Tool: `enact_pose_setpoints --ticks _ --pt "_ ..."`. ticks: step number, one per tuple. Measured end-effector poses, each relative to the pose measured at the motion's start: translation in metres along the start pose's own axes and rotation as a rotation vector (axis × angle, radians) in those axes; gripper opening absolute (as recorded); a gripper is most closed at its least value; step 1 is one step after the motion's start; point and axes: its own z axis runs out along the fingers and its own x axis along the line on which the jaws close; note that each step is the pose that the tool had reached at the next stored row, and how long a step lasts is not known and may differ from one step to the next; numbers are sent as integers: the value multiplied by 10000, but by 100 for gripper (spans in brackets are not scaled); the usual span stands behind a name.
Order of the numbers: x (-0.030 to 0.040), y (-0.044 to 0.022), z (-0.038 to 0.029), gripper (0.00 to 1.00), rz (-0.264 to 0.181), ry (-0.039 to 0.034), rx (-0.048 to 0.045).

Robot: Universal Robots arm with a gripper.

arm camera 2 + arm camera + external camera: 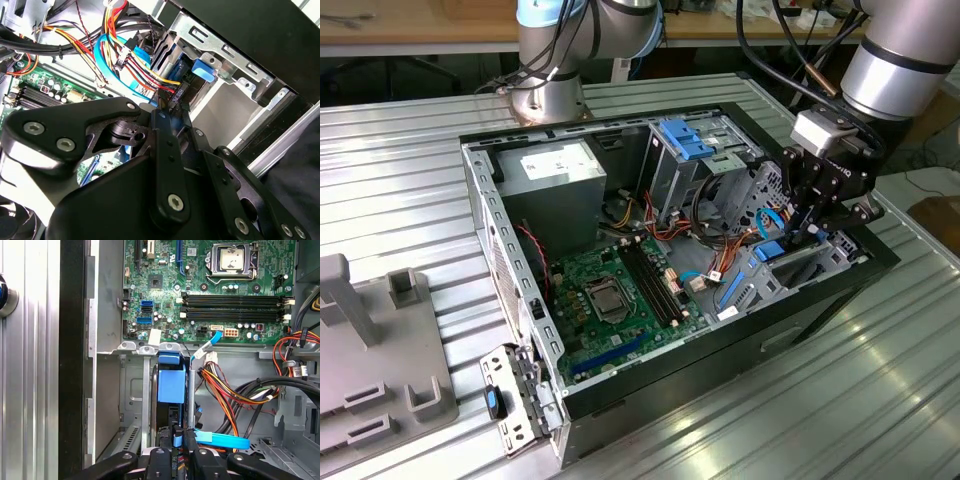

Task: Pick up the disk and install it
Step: 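Insert the second disk wire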

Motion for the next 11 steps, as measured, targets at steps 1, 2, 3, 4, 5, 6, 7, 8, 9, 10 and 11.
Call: enact_pose_setpoints --ticks 1,2,3,4,5,6,7,8,9,10,11 --pt "0 0 0 23 0 0 0" --pt "0 0 0 23 0 1 0" --pt "0 0 0 23 0 0 0" --pt "0 0 0 23 0 0 0" --pt "0 0 0 23 0 1 0" --pt "0 0 0 23 0 0 0" --pt "0 0 0 23 0 0 0" --pt "0 0 0 23 0 0 0" --pt "0 0 0 23 1 1 0" --pt "0 0 0 23 1 0 0" --pt "0 0 0 23 0 0 0"
